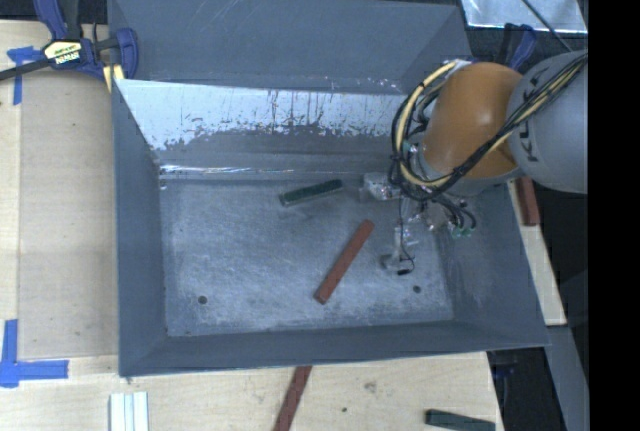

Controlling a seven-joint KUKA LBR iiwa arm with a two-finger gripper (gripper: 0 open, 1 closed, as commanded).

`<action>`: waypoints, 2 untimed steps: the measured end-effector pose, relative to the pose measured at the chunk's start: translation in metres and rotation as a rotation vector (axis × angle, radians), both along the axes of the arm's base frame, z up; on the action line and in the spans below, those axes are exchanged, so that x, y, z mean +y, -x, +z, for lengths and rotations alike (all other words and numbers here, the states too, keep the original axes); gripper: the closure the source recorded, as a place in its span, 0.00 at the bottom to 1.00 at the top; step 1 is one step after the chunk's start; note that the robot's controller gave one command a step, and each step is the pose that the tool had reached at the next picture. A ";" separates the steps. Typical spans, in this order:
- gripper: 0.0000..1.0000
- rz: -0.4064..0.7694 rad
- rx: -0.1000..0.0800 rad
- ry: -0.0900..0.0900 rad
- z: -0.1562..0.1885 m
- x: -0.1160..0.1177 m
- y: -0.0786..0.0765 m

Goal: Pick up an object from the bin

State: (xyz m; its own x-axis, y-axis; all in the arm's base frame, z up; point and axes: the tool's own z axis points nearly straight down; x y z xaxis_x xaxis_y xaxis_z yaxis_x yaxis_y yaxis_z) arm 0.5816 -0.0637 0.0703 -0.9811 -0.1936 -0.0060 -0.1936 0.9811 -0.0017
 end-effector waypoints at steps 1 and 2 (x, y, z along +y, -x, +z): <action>1.00 0.274 0.002 -0.001 0.002 0.086 0.034; 1.00 0.274 0.002 -0.001 0.002 0.086 0.034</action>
Offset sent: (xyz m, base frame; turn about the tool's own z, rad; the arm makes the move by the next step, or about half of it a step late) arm 0.0000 0.0000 0.0000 0.0000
